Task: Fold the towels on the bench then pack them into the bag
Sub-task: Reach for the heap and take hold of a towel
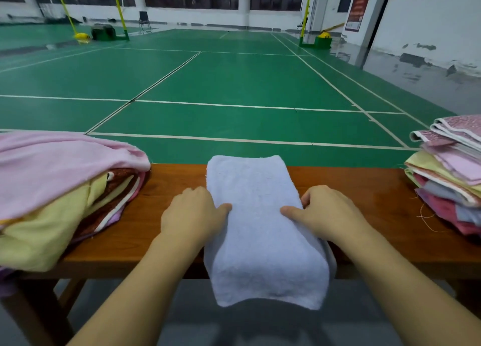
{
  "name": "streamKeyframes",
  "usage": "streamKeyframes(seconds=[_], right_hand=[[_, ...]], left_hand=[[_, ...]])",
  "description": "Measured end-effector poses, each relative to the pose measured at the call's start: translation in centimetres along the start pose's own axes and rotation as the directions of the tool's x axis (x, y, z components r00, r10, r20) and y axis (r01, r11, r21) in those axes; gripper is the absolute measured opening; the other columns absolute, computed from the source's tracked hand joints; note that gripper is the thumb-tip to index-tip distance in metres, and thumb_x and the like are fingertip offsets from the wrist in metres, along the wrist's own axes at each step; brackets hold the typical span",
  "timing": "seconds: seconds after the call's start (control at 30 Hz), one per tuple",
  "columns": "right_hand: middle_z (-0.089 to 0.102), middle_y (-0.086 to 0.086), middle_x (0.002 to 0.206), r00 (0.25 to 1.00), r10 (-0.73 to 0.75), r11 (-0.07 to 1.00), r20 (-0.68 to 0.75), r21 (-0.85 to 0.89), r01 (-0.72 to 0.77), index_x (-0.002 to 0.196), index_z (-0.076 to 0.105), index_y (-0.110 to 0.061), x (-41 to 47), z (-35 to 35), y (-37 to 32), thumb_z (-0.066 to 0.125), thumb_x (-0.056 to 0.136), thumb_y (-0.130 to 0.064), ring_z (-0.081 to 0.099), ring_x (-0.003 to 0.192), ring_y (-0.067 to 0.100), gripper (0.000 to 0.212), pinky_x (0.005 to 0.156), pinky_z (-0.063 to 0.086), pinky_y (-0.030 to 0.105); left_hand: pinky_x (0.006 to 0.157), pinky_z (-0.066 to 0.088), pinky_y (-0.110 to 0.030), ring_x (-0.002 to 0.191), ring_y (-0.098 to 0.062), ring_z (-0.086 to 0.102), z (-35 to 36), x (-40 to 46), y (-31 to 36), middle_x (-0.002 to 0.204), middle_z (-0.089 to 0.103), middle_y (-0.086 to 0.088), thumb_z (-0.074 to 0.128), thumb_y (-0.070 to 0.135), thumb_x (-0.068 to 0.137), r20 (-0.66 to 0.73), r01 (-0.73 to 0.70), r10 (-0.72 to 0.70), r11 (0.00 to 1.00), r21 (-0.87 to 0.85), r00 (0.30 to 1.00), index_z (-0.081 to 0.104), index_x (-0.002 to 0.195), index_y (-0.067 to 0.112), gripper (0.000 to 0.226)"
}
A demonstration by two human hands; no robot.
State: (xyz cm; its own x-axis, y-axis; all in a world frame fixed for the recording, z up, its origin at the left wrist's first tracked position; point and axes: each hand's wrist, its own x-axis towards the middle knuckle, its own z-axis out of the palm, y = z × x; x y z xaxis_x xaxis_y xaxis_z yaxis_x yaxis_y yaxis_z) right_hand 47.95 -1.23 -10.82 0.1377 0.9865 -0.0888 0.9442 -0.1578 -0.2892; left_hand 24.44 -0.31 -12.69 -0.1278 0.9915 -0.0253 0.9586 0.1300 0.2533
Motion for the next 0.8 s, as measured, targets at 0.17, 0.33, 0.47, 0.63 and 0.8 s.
streamKeyframes(seconds=[0.17,0.33,0.47,0.63,0.8], right_hand=[[0.055,-0.010,0.087,0.999,-0.043,0.979,-0.018,0.201,0.046,0.089,0.050,-0.026,-0.7,-0.1,-0.5,0.072,0.089,-0.047,0.051,0.075,0.011,0.030,0.058,0.036,0.030],[0.059,-0.001,0.094,0.999,0.008,0.856,-0.042,0.516,0.014,0.106,0.051,-0.021,-0.7,-0.2,0.0,0.072,0.090,-0.041,0.058,0.080,0.015,0.033,0.063,0.042,0.032],[0.072,0.011,0.105,0.994,0.015,0.468,0.104,0.878,-0.099,0.121,0.058,-0.014,-0.8,-0.6,0.3,0.084,0.082,-0.017,0.072,0.089,0.024,0.047,0.068,0.053,0.032],[0.066,0.006,0.122,0.968,-0.030,0.612,0.248,0.771,-0.179,0.132,0.058,-0.017,-0.6,-1.1,1.6,0.089,0.075,-0.021,0.065,0.106,0.024,0.065,0.091,0.053,0.039],[0.068,0.003,0.120,0.976,-0.088,0.629,0.198,0.771,-0.100,0.119,0.065,-0.029,-0.3,-0.6,1.9,0.086,0.080,-0.026,0.066,0.108,0.022,0.044,0.081,0.052,0.033]], left_hand=[[0.054,0.031,-0.030,0.069,-0.014,0.047,-0.3,-0.5,0.8,0.082,0.053,0.003,0.060,0.046,0.096,-0.024,-0.060,0.056,0.959,-0.277,0.998,0.046,0.090,0.019,0.031],[0.072,0.049,-0.037,0.082,-0.016,0.060,-0.3,-0.2,0.1,0.091,0.062,0.003,0.071,0.047,0.089,-0.092,-0.057,0.001,0.790,-0.610,0.996,0.049,0.106,0.025,0.037],[0.079,0.057,-0.047,0.086,-0.017,0.069,-0.5,-0.2,0.0,0.097,0.070,0.003,0.077,0.050,0.082,-0.195,-0.137,-0.018,0.652,-0.746,0.981,0.048,0.115,0.037,0.045],[0.080,0.058,-0.048,0.088,-0.015,0.066,-0.7,-0.4,0.2,0.102,0.067,0.005,0.079,0.048,0.082,-0.255,-0.189,-0.007,0.651,-0.735,0.967,0.056,0.114,0.036,0.041],[0.066,0.055,-0.039,0.076,-0.018,0.065,-0.9,-0.7,0.5,0.091,0.071,0.000,0.076,0.042,0.087,-0.277,-0.233,0.029,0.627,-0.744,0.960,0.063,0.108,0.035,0.026]])
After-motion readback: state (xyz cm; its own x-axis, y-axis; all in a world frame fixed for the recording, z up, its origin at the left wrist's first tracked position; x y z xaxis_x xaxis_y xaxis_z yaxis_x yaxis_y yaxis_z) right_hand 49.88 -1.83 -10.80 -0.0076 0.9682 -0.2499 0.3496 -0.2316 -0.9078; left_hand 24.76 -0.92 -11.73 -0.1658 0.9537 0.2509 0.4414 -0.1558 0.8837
